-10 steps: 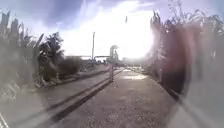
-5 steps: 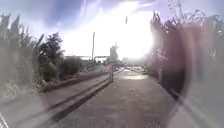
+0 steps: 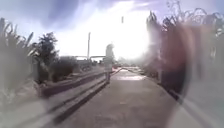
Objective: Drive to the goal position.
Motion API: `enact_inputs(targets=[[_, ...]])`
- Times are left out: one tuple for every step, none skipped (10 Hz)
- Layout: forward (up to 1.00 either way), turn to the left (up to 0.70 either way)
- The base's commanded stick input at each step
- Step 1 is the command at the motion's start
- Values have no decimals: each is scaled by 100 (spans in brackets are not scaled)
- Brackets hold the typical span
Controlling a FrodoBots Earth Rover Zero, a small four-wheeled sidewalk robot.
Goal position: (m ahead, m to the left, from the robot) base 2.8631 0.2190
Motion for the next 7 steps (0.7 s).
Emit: enact_inputs(targets=[[85, 0], [85, 0], [85, 0], [85, 0], [85, 0], [85, 0], [85, 0]])
